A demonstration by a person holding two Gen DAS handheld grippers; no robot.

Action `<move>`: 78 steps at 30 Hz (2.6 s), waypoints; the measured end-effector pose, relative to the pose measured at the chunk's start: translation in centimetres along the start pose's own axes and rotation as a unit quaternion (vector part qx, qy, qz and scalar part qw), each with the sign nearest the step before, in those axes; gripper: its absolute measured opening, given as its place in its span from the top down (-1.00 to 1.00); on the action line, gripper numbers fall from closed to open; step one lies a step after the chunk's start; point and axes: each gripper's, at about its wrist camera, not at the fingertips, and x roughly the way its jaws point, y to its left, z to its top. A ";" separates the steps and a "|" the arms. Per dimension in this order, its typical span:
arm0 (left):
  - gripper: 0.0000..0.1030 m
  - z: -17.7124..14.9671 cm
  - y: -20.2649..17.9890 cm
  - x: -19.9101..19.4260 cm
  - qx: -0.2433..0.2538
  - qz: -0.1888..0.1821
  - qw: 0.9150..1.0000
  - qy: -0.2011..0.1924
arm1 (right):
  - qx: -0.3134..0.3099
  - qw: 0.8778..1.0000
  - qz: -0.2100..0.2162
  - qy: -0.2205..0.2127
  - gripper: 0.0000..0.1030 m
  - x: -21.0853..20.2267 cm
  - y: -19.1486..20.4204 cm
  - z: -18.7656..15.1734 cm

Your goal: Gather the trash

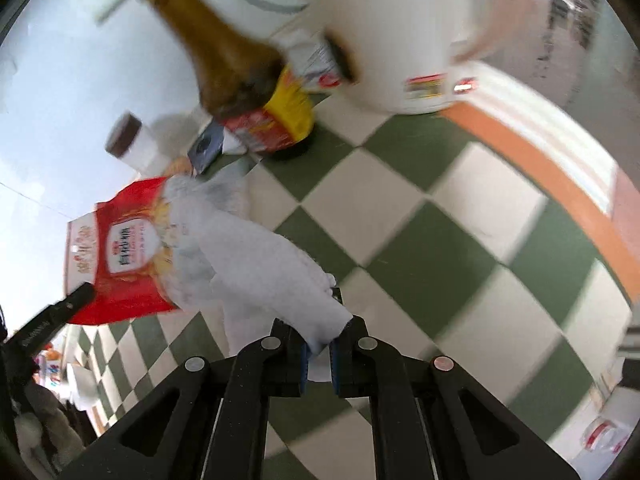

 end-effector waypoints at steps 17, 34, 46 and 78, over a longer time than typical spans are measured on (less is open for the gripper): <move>1.00 -9.9 -24.3 -13.6 0.228 -0.119 0.965 -0.053 | 0.183 0.977 -0.058 -0.088 0.84 -20.5 -21.9 -14.4; 1.00 -39.7 -49.5 -2.1 0.478 -0.179 0.851 0.124 | 0.429 0.882 -0.194 -0.015 0.84 -18.3 -48.8 -38.8; 1.00 -58.5 -54.2 21.5 0.551 -0.103 0.797 0.222 | 0.512 0.840 -0.177 0.040 0.84 1.9 -60.9 -51.7; -1.00 -58.9 -51.5 18.8 0.545 -0.103 0.811 0.185 | 0.446 0.870 -0.208 0.039 -1.00 1.4 -59.8 -50.9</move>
